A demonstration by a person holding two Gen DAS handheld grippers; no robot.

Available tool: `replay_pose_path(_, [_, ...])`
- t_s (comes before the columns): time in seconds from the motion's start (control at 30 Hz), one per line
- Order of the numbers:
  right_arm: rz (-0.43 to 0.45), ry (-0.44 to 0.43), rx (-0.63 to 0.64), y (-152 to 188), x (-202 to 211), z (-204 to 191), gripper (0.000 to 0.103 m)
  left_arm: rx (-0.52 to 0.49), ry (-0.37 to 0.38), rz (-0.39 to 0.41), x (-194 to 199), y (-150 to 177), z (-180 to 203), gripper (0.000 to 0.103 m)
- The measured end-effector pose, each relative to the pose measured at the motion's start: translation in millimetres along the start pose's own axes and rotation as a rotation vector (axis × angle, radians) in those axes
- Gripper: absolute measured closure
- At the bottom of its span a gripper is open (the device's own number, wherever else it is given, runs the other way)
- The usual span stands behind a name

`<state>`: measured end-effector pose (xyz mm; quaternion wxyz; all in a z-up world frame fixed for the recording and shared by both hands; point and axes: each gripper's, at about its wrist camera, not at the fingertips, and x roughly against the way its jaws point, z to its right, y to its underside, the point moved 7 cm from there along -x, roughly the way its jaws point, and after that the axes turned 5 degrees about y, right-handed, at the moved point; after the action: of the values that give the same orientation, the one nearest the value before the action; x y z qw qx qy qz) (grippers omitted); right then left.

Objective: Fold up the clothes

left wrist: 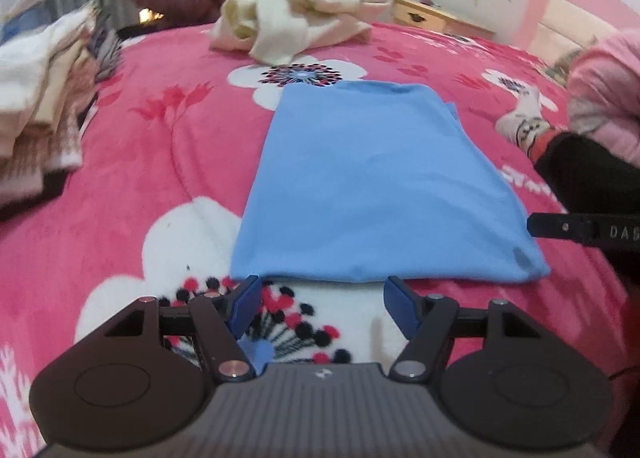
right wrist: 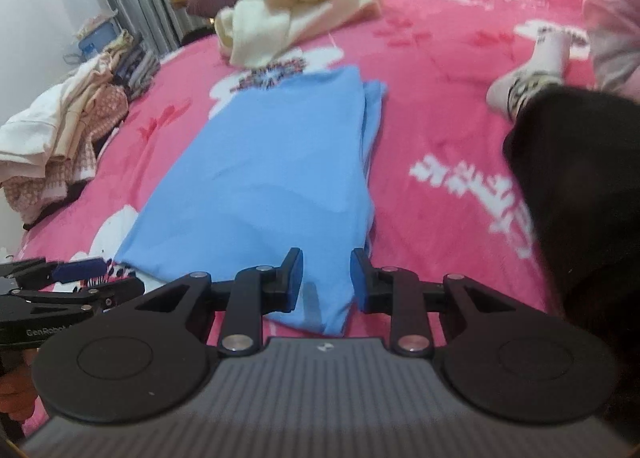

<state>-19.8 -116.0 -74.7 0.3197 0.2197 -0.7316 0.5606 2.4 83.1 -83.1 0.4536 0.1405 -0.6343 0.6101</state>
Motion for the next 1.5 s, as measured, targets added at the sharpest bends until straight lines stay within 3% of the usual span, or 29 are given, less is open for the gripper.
replay_pose_path(0.33, [0.044,-0.017,-0.024,-2,15,6,0.075,0.066,-0.021,-0.018,18,1,-2,0.034])
replay_pose_path(0.57, [0.015,-0.054,-0.063,-4,15,8,0.063,0.111,-0.032,-0.024,31,1,-7,0.034])
replay_pose_path(0.67, [-0.042,-0.160,-0.061,-27,7,4,0.062,0.079,-0.043,-0.015,25,-18,-16,0.032])
replay_pose_path(0.77, [-0.076,-0.199,-0.072,-63,-6,7,0.054,0.039,-0.056,-0.011,14,-39,-24,0.031])
replay_pose_path(0.87, [-0.135,-0.207,-0.105,-94,-38,23,0.053,-0.012,-0.063,-0.019,-6,-59,-29,0.031])
replay_pose_path(1.03, [-0.249,-0.166,-0.184,-111,-98,55,0.053,0.031,0.016,-0.056,-59,-86,-46,0.031])
replay_pose_path(1.23, [-0.355,-0.291,-0.290,-102,-145,72,0.053,0.055,0.163,-0.105,-119,-108,-55,0.034])
replay_pose_path(1.37, [-0.438,-0.351,-0.176,-104,-166,65,0.053,0.007,0.235,-0.090,-142,-119,-55,0.034])
replay_pose_path(1.5, [-0.445,-0.402,-0.115,-119,-184,59,0.053,-0.007,0.301,-0.075,-160,-136,-57,0.034])
